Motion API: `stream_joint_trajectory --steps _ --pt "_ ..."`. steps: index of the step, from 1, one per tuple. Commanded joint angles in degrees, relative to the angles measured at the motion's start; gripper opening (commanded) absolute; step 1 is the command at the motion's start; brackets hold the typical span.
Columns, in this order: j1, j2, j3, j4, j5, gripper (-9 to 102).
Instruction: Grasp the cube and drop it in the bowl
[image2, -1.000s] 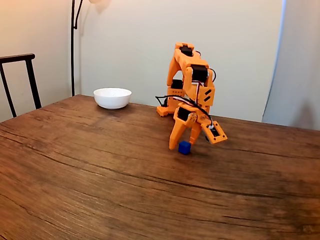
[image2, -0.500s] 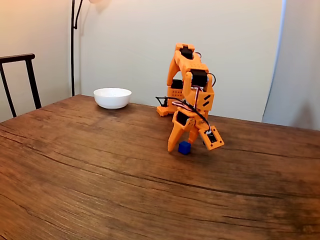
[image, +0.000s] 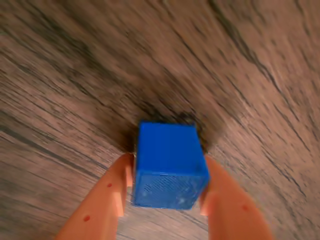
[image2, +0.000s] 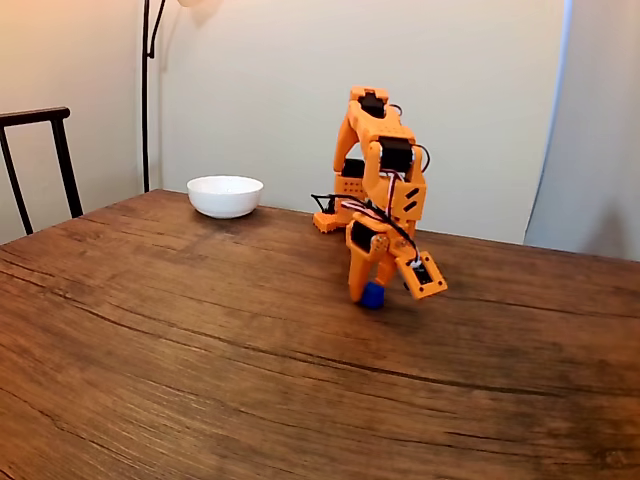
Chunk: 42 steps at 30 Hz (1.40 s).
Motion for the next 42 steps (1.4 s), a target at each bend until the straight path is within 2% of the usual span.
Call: stream_joint_trajectory --steps 1,23,32,42 --pt "0.6 -0.1 -1.0 0.2 -0.6 13" --pt "2.7 0.8 -7.2 1.7 -0.7 7" --pt "4.3 0.8 -23.4 12.8 0.0 7" --pt "6.9 0.9 -34.4 26.1 0.2 7"
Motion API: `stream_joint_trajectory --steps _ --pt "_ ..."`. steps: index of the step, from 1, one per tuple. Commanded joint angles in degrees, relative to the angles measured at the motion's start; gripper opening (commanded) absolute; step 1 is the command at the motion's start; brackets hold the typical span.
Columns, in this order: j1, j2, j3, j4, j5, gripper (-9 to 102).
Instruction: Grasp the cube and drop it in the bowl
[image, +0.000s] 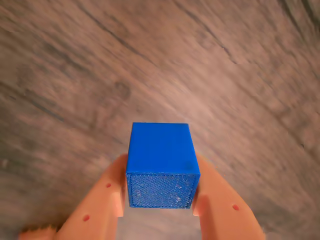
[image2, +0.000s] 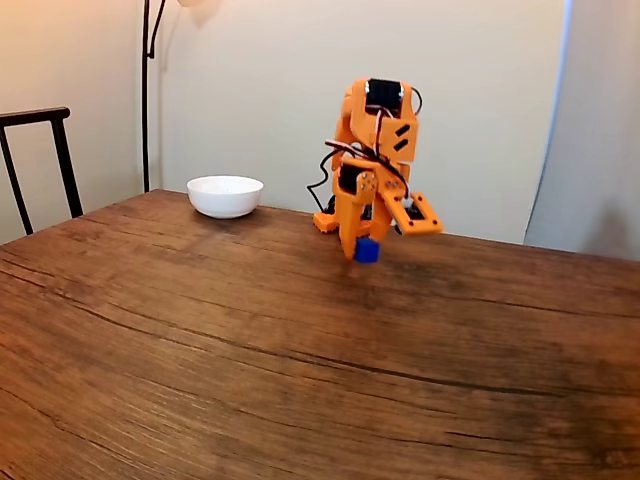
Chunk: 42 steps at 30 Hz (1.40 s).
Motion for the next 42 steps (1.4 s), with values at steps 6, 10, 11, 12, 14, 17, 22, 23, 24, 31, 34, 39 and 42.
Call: stream_joint_trajectory --steps 6,10,11,12,14,17,22,23,24,31,34,39,42 --pt "4.3 5.9 -7.8 7.6 3.3 7" --pt "7.8 11.7 -6.9 7.7 5.5 7" --pt "8.7 13.2 -5.9 7.8 6.3 7" --pt "9.7 14.7 -4.5 7.8 6.6 7" --pt "11.6 18.1 -1.1 7.8 6.8 7" --pt "14.3 24.3 4.5 7.7 6.9 7" --pt "18.7 35.3 13.5 7.6 6.9 7" --pt "19.5 37.5 15.4 7.6 6.9 7" --pt "20.3 39.7 17.2 7.6 6.9 7" --pt "25.4 55.2 30.1 7.6 6.7 7" --pt "28.0 62.2 35.5 7.7 6.5 7" --pt "34.6 74.0 44.6 7.7 6.6 7" --pt "39.6 80.4 49.8 7.7 6.6 7"
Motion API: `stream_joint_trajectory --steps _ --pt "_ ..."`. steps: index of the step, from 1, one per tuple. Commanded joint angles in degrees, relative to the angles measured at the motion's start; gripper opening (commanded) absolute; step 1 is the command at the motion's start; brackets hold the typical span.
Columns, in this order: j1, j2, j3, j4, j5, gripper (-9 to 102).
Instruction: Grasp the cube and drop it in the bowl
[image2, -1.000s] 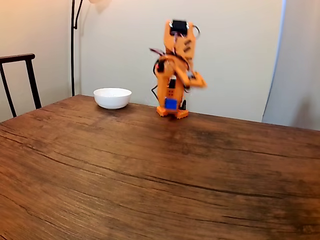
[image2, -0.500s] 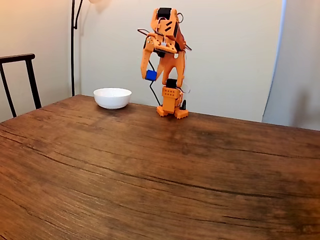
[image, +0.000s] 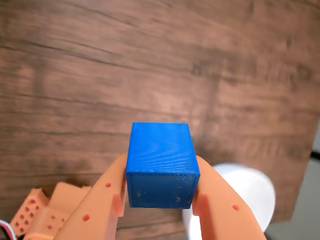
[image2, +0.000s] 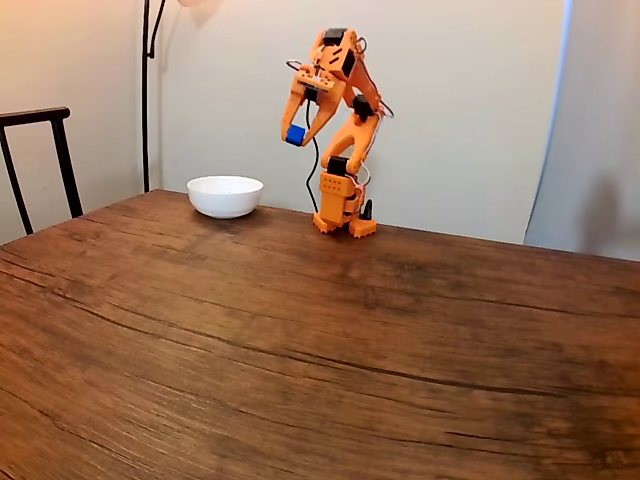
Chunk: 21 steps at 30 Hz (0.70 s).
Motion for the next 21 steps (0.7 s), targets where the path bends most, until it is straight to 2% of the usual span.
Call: stream_joint_trajectory --steps 1,8,14,21 --pt "4.6 6.1 3.5 3.3 0.0 7" --pt "18.7 14.6 11.3 3.1 0.3 7" --pt "34.6 15.2 11.2 2.6 2.6 7" --pt "47.9 14.6 12.5 -7.6 2.6 7"
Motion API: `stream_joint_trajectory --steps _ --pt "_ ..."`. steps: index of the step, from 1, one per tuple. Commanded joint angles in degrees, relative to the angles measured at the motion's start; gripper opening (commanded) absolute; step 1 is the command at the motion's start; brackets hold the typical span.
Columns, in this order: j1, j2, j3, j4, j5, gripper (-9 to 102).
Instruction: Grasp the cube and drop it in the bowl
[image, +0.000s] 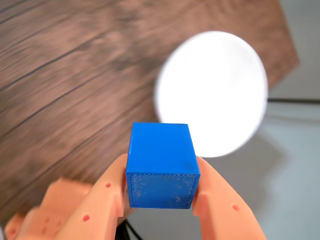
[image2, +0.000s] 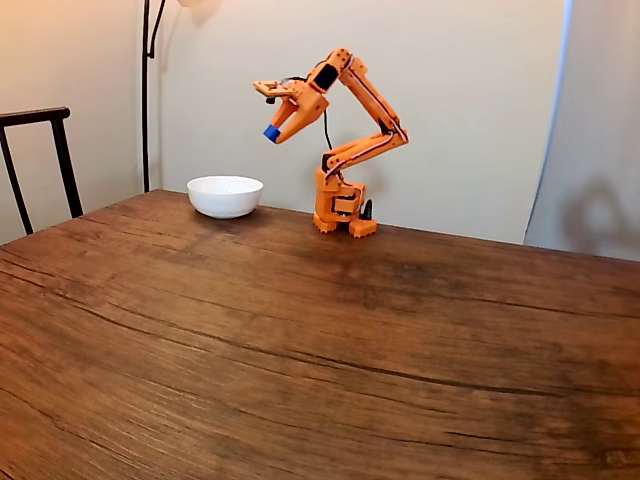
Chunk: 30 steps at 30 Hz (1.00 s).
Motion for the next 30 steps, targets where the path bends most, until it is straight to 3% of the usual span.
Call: stream_joint_trajectory --steps 1,22,30 --pt "4.0 -0.4 0.7 -5.4 0.3 7" --pt "16.5 -0.4 34.5 -47.2 8.8 7" --pt "19.2 -5.4 39.7 -55.7 9.2 8"
